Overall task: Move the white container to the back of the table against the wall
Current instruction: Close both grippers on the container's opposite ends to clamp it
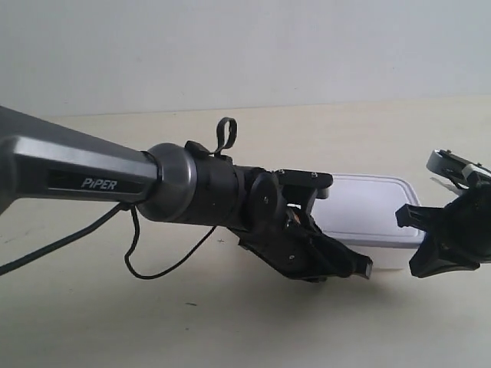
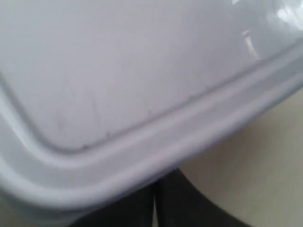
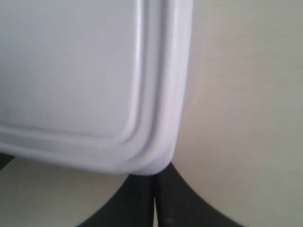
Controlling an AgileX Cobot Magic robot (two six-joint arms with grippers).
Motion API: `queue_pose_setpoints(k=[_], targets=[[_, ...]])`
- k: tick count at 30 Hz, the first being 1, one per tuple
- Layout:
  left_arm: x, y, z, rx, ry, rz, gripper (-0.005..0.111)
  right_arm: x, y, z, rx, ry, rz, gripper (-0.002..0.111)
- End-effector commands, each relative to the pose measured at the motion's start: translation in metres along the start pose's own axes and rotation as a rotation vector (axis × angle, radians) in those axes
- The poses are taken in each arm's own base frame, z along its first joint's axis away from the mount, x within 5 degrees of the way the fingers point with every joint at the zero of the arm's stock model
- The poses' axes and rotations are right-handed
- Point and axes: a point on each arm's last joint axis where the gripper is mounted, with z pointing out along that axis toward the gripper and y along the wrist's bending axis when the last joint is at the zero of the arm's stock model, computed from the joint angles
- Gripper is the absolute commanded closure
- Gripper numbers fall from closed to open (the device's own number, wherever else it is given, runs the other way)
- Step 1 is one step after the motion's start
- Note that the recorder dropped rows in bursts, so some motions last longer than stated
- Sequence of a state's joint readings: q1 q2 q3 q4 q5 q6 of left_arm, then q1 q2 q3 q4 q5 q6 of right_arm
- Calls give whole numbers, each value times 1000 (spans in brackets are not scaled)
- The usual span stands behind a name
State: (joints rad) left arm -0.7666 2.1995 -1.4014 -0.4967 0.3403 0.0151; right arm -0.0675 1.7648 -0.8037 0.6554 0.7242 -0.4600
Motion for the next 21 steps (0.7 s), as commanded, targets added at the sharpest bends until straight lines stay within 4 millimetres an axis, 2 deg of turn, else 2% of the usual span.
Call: queue_pose_setpoints(k=[1,8,15,21], targets=[[-15,6,4,-2,-16,2,107,-14,-1,5,3,-10,-15,108],[-34,7,12,-1,-57,29,107,-44,-2,12,7,-49,-23,108],[-51,21,20,-6,-82,-3,107,-72,1,11,-9,-93,-36,108],[-76,29,19,1,-150,-13,107,-88,2,15,-25,-101,-38,108]])
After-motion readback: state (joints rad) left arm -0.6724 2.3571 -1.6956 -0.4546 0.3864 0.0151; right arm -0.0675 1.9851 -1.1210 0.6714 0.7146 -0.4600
